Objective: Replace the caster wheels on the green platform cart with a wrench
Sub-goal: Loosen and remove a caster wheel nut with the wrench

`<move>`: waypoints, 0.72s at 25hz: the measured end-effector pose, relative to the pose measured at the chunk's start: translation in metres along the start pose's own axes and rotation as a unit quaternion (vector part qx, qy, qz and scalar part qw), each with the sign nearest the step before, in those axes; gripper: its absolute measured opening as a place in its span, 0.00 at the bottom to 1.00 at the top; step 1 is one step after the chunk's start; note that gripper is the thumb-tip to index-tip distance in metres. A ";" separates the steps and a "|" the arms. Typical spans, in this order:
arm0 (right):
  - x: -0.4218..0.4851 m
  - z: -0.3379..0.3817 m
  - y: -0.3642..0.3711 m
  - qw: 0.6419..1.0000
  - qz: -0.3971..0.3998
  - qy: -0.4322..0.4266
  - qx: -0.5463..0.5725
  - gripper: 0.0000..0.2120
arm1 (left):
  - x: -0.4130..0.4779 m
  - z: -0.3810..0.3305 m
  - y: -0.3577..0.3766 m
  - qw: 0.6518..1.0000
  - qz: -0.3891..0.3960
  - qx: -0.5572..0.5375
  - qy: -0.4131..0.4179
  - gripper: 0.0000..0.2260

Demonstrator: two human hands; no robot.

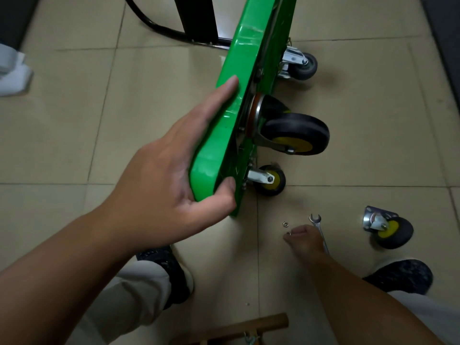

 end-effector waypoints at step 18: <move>0.027 -0.004 -0.045 0.986 -0.133 -0.091 -0.040 0.12 | 0.001 -0.002 0.004 1.000 0.012 -0.021 0.002 0.41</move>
Point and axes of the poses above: each hand's wrist, its own x-axis towards the middle knuckle, its own y-axis out of the palm, z = x × y, the point moved 7 cm from there along x, towards the middle knuckle, and after that the axes turned 14 degrees about -z, right-handed, at the moved point
